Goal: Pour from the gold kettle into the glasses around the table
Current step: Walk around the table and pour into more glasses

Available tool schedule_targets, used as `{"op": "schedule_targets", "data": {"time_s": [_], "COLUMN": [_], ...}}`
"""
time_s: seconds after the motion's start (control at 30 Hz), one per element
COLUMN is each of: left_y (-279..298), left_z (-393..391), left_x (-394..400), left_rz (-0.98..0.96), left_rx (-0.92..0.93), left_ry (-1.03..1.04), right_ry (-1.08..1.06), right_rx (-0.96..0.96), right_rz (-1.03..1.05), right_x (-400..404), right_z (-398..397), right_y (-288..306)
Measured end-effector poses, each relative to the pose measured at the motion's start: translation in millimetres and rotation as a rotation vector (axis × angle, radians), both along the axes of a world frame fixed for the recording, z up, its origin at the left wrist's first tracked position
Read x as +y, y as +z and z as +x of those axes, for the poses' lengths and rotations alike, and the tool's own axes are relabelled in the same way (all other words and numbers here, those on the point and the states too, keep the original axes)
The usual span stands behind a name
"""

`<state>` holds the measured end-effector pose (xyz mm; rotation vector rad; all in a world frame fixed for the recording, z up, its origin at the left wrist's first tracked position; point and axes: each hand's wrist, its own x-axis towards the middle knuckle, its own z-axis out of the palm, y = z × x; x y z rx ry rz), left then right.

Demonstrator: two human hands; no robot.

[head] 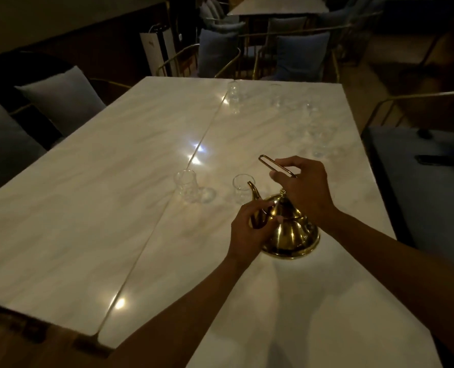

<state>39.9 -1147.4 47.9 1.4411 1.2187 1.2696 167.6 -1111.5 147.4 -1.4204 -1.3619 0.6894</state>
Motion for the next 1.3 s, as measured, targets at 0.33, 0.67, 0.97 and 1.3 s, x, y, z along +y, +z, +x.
{"op": "schedule_targets", "data": {"time_s": [0.33, 0.67, 0.97, 1.3], "left_y": [5.8, 1.4, -0.4, 1.1], "left_z": [-29.6, -45.6, -37.8, -28.2], "left_x": [32.4, 49.2, 50.4, 53.9], "left_rz": [-0.004, -0.068, -0.209, -0.253], "left_rx": [-0.077, -0.073, -0.137, -0.309], "left_ry": [-0.102, -0.185, -0.228, -0.165], "right_ry": [-0.104, -0.148, -0.127, -0.089], "right_rx": [-0.028, -0.117, -0.205, -0.255], "right_rz": [-0.025, -0.083, -0.193, -0.258], "right_x": [28.7, 52.6, 65.6, 79.2], "right_z": [-30.8, -53.4, -53.5, -53.5], "right_y": [5.0, 6.7, 8.8, 17.3]}}
